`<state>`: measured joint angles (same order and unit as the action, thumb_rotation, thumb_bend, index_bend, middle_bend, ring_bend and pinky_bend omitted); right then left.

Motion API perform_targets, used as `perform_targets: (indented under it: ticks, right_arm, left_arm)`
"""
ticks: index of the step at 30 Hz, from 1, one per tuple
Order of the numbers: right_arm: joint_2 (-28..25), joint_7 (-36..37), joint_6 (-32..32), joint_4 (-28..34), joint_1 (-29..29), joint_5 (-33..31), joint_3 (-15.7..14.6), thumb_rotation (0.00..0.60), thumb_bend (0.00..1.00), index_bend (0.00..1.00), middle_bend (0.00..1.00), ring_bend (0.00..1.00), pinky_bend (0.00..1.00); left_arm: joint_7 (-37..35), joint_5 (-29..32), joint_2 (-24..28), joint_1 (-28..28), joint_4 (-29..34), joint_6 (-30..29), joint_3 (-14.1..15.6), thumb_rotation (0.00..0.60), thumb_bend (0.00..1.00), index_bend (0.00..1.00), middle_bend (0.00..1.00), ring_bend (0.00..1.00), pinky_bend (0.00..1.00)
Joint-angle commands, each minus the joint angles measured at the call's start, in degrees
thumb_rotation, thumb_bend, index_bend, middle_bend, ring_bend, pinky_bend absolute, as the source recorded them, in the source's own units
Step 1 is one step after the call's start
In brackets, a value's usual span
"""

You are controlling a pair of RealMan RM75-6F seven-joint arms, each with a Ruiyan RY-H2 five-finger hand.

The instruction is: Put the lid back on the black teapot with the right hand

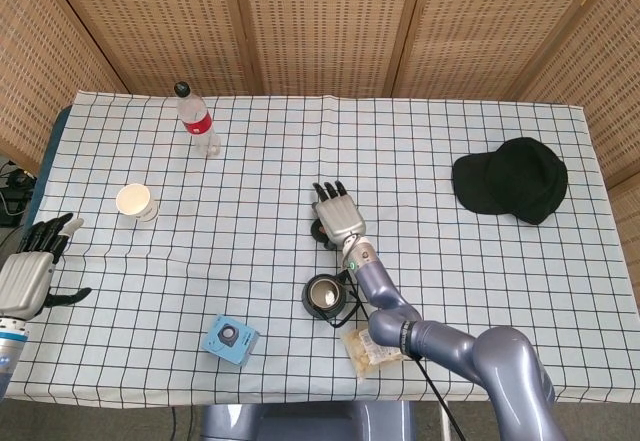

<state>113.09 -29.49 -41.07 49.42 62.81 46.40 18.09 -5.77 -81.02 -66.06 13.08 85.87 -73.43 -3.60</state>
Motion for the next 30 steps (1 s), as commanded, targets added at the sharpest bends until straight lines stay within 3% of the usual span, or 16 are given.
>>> perform_targets:
  ticks: [1,12,22,30]
  right_arm:
    - [0.06,-0.57,-0.15,0.27,-0.1,-0.38,-0.12,0.6,0.38,0.49,0.12,0.0,0.0]
    - [-2.66,-2.03,-3.68,6.04,-0.46,-0.11,0.91,0.6,0.39,0.51,0.12,0.0,0.0]
    - [-11.44,-4.97,-10.74,21.0,-4.07,0.01,0.76,0.6,0.39,0.51,0.12,0.0,0.0]
    - [-18.42,-7.27,-16.03,34.0,-7.5,1.85,-1.54,0.6,0.39,0.51,0.12,0.0,0.0]
  left_arm:
    - [-0.04,-0.05,0.05,-0.01,0.06,-0.02,0.05,0.6,0.05,0.0,0.0,0.0,0.0]
    - [-0.44,-0.18,0.2,0.03,0.14,-0.13,0.12,0.6,0.05,0.0,0.0,0.0,0.0]
    - [0.08,0.47,0.08,-0.03,-0.03,-0.31,-0.14,0.6,0.05,0.0,0.0,0.0,0.0]
    - [1.28,1.04,-0.31,-0.11,-0.11,-0.48,-0.28,0.6,0.05,0.0,0.0,0.0,0.0]
